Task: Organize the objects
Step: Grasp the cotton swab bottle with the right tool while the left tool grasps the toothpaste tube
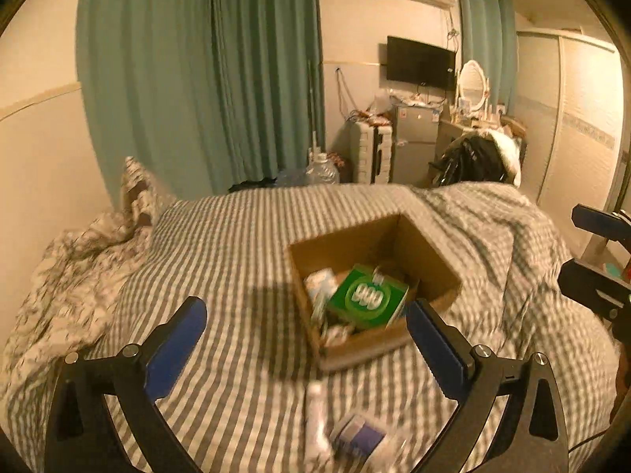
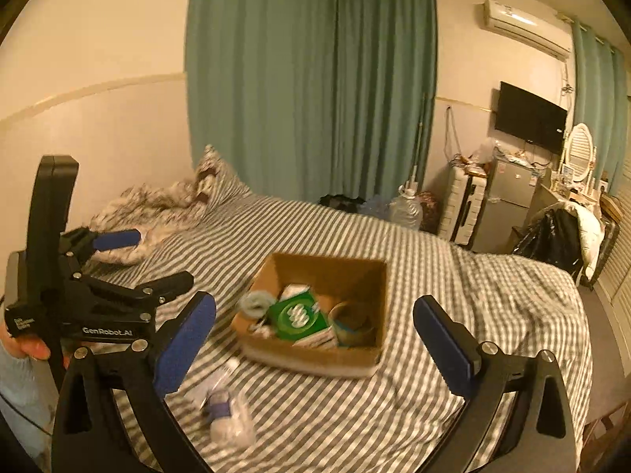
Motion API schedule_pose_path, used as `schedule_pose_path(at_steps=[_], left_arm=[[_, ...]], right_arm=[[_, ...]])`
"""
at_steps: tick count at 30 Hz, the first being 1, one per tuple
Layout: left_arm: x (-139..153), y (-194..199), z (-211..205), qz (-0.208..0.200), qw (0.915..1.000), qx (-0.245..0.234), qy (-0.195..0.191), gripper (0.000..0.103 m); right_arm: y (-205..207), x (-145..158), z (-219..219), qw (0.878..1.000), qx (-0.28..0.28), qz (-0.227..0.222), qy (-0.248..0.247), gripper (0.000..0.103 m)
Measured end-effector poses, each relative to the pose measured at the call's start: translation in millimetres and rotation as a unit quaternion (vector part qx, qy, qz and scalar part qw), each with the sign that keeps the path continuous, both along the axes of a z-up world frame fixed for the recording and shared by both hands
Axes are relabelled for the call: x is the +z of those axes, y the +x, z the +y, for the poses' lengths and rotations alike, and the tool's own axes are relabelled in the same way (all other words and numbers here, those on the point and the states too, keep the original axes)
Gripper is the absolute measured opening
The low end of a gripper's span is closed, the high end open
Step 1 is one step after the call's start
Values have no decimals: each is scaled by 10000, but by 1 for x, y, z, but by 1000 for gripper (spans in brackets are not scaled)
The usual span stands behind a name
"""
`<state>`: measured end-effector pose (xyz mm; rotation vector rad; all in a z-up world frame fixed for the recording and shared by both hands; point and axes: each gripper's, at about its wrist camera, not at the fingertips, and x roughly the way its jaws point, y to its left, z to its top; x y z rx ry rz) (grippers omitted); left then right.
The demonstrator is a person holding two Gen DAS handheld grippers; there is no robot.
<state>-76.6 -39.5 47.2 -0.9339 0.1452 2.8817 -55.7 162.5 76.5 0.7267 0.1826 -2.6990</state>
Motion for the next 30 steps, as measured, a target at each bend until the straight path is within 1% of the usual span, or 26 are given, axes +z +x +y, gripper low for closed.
schedule_pose_path(at_steps=[2, 4, 6, 10, 13, 16, 18, 20, 23, 24, 26, 27, 28, 29, 30], left_arm=[[-19, 18, -9, -76, 9998, 166, -77, 103], [-36, 26, -16, -187, 9992, 332, -87, 103], [-60, 31, -23, -416, 9978, 512, -63, 103], [-97, 32, -29, -702, 9947, 752, -24, 103], [-122, 28, -24, -908, 9931, 715, -185, 103], [-139, 24, -23, -1031, 9918, 672, -349, 103], [-147, 21, -24, -1125, 9906, 661, -406, 103], [-153, 19, -29, -1243, 9896, 630, -349, 103], [-162, 13, -37, -1430, 9869, 724, -204, 103], [-164, 12, -39, -1486, 9859, 752, -165, 103], [-170, 9, -42, -1607, 9839, 776, -72, 103], [-171, 9, -42, -1633, 9834, 793, -64, 103], [-173, 8, -41, -1663, 9828, 803, -78, 103], [-173, 8, -41, -1678, 9825, 806, -99, 103], [-173, 8, -39, -1684, 9823, 814, -138, 103]], right_arm=[[9, -17, -9, 9998, 151, -153, -13, 101], [16, -38, -19, 9989, 315, -334, -71, 101], [15, -62, -29, 9979, 399, -505, -48, 101], [5, -113, -48, 9938, 584, -920, 229, 101], [-2, -152, -63, 9884, 724, -1265, 433, 101], [-7, -185, -78, 9824, 853, -1533, 647, 101], [-14, -204, -83, 9770, 904, -1824, 628, 101], [-19, -218, -85, 9729, 941, -2030, 584, 101], [-25, -236, -89, 9677, 974, -2240, 629, 100], [-26, -243, -91, 9653, 995, -2337, 613, 99], [-29, -252, -94, 9611, 1044, -2495, 568, 93], [-30, -257, -95, 9591, 1061, -2563, 561, 84], [-32, -263, -96, 9572, 1060, -2633, 571, 71], [-33, -266, -97, 9544, 1087, -2725, 543, 65], [-33, -266, -95, 9533, 1106, -2772, 457, 64]])
